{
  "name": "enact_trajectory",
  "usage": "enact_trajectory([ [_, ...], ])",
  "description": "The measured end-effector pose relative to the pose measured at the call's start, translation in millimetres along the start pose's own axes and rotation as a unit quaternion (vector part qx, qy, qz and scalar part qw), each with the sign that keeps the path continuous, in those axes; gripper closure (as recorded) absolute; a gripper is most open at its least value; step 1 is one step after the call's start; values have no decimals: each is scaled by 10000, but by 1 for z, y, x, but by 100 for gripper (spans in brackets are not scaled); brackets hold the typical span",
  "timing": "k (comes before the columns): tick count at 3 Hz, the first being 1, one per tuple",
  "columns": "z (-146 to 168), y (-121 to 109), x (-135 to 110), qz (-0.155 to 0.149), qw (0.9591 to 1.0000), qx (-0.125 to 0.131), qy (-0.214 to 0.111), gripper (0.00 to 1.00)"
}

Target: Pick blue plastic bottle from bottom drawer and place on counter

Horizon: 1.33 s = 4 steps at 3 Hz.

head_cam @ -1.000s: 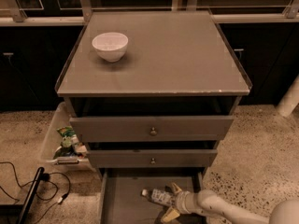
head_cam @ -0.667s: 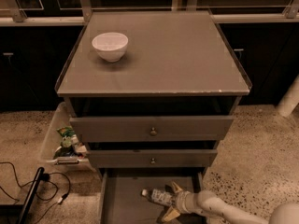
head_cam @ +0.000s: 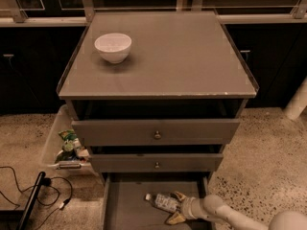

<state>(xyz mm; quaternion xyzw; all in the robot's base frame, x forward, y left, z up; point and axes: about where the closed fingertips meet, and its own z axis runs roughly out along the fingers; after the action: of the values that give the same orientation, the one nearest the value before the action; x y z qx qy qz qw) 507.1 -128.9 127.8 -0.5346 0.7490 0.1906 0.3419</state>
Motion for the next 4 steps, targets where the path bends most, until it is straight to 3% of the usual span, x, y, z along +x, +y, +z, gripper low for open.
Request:
enact_trajectory([
  [3,-1,-2,1,7,10000,-13,0,88],
  [4,3,10,-1,81,9999,-136,25,100],
])
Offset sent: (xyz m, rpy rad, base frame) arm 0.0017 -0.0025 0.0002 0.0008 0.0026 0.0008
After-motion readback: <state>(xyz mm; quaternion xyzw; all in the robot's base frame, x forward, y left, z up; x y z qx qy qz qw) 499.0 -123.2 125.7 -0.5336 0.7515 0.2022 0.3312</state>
